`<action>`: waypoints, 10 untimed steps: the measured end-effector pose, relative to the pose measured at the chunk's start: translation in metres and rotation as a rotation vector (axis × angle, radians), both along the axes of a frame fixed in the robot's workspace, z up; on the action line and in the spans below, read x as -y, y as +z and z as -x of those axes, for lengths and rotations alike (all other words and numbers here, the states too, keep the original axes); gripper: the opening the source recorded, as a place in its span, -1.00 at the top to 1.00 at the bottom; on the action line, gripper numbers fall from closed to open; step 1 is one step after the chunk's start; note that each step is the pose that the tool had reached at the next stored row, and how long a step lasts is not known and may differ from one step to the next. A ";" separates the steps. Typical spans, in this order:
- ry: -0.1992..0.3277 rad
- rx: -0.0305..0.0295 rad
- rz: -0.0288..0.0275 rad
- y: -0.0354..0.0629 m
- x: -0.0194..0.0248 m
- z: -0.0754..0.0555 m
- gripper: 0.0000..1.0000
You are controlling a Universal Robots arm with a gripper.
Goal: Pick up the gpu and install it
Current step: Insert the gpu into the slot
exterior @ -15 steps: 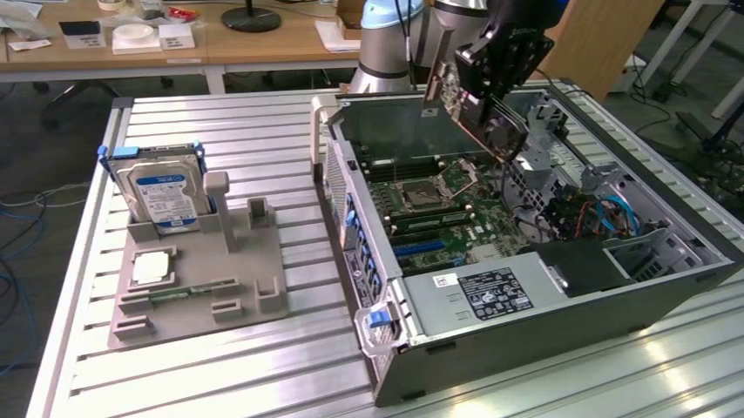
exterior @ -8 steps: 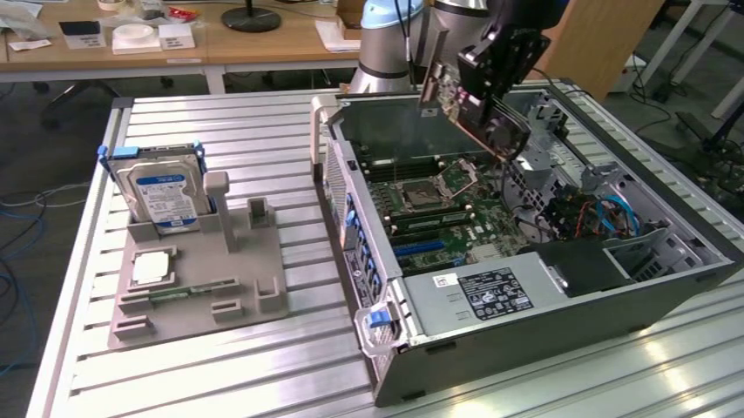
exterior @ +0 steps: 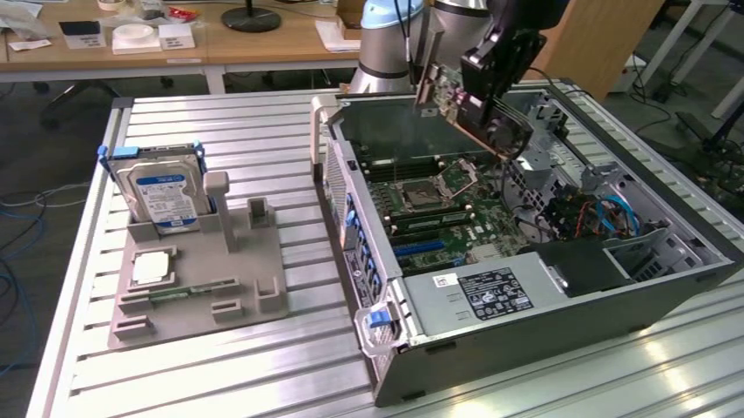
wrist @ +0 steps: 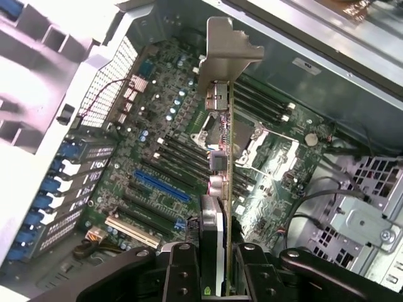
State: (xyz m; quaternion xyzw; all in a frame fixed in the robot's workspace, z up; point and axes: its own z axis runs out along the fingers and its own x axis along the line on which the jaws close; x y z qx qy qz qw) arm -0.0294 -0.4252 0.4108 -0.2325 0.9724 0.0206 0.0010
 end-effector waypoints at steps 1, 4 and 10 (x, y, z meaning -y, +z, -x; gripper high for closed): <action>0.011 0.0000 -0.0001 -0.0001 0.0000 0.000 0.45; 0.045 0.0000 -0.0001 -0.0002 0.0001 0.000 0.45; 0.115 0.0000 -0.0001 -0.0004 0.0002 0.000 0.45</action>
